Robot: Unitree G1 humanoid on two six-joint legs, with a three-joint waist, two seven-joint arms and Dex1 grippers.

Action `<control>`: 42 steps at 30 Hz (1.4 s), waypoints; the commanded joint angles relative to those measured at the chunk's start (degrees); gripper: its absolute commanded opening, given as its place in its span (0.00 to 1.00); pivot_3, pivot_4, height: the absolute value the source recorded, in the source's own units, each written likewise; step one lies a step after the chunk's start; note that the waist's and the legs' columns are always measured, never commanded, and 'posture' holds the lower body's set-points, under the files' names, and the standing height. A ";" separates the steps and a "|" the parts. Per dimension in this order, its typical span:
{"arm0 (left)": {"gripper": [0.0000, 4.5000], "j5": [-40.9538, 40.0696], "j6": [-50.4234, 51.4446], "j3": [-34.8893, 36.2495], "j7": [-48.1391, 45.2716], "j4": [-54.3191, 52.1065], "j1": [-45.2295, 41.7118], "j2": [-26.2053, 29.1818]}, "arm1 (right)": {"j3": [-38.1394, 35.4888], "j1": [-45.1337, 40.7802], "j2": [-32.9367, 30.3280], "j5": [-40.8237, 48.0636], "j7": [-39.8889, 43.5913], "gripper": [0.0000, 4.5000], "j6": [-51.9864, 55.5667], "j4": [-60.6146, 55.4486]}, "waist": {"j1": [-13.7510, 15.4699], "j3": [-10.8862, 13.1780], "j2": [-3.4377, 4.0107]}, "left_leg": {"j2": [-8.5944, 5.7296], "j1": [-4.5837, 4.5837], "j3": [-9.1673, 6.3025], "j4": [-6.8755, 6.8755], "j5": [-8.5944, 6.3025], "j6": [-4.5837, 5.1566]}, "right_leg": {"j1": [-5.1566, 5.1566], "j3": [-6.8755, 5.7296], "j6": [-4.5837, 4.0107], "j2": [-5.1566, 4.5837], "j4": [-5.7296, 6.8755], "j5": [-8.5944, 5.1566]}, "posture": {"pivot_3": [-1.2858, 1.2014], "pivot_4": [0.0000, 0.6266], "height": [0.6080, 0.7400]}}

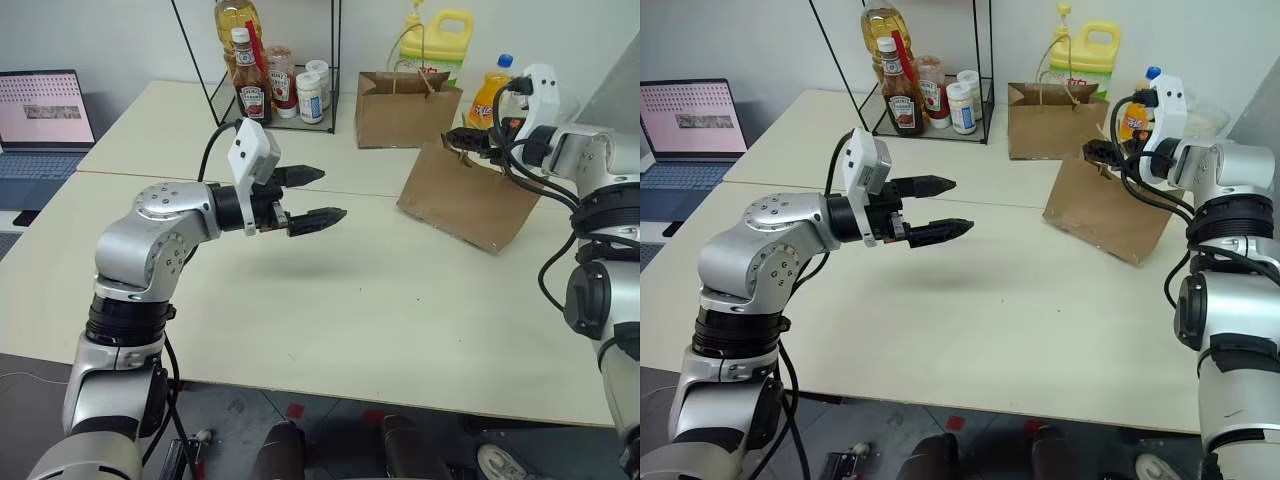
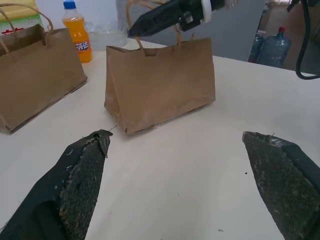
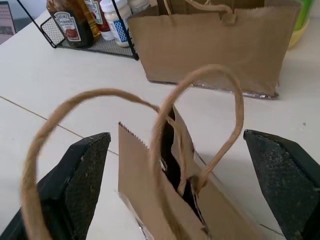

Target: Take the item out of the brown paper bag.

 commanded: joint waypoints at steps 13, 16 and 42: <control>1.00 0.03 -0.59 1.18 0.78 -1.88 -0.52 0.78 | -2.94 -4.53 0.46 0.61 0.54 0.30 -6.30 7.04 | -0.03 0.00 0.00 | 0.00 0.00 0.01 0.01 0.00 0.00 | -0.01 0.00 0.00 0.00 0.02 0.00 | 0.52 0.24 1.00; 1.00 -0.05 -0.54 1.26 0.86 -1.90 -0.56 0.87 | -3.08 -4.91 0.55 0.62 0.77 0.06 -6.60 7.54 | -0.03 0.00 0.00 | 0.00 0.00 0.01 0.01 0.00 0.00 | -0.01 0.00 0.00 0.00 0.02 0.00 | 0.52 0.24 1.00; 1.00 -15.75 15.89 14.62 12.88 -21.21 10.52 4.45 | 2.46 0.32 10.35 8.31 16.57 0.01 0.58 -17.15 | -0.24 0.02 0.03 | 0.01 -0.48 -0.04 0.69 0.00 0.00 | -0.62 0.00 0.00 0.03 0.90 0.00 | 0.52 0.24 1.00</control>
